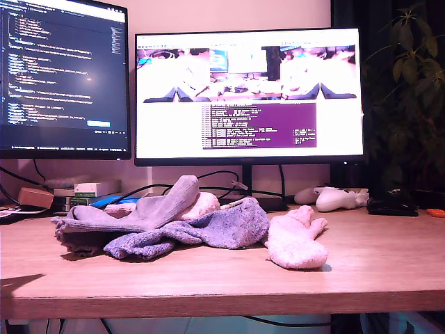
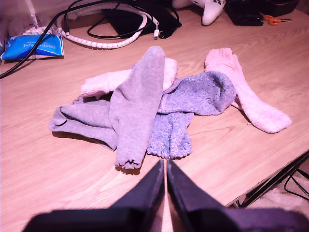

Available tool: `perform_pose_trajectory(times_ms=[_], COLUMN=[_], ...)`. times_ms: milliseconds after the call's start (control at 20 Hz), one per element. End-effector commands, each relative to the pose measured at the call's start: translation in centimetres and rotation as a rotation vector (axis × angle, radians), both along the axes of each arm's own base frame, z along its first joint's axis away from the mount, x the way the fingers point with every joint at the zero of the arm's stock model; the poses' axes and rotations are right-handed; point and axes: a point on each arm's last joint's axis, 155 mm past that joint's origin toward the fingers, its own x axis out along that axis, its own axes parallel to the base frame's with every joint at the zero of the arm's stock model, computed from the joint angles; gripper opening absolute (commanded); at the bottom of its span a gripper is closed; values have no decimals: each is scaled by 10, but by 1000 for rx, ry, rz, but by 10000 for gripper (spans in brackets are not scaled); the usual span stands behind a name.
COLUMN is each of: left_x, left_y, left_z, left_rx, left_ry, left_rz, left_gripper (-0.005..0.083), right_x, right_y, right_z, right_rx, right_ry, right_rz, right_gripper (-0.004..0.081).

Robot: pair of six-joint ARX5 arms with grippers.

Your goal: Pair up the socks based on colour and pattern, by placing them on top of one another

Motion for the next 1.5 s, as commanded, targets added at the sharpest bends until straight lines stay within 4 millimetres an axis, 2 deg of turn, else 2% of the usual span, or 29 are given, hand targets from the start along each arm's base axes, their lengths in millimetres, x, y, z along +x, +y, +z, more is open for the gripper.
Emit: perform_pose_trajectory(times_ms=[0, 350, 450, 600, 900, 1150, 1300, 1450], left_x=[15, 15, 14, 11, 0, -4, -5, -2], left_y=[9, 9, 4, -17, -64, -99, -110, -113], left_z=[10, 10, 12, 15, 0, -11, -22, -31], left_rx=[-41, -42, -66, -112, -112, -102, -90, -79], left_ry=[-45, -45, -42, -30, 36, 53, 81, 106], left_rz=[88, 88, 68, -13, -190, -302, -332, -333], left_gripper=[-20, -20, -20, -20, -20, -20, -20, -20], right_x=[-7, -7, -1, 11, 54, 90, 113, 140], right_y=[-2, -2, 1, 13, 41, 71, 90, 107], right_z=[-16, -15, -9, -10, -19, -32, -35, -36], right_rx=[-25, -22, -7, 23, 93, 81, 58, 41], right_ry=[66, 61, 41, 47, 68, 130, 158, 173], right_rz=[1, 0, 8, 46, 112, 177, 213, 237], right_gripper=[-13, -13, -13, -13, -13, -13, -13, -13])
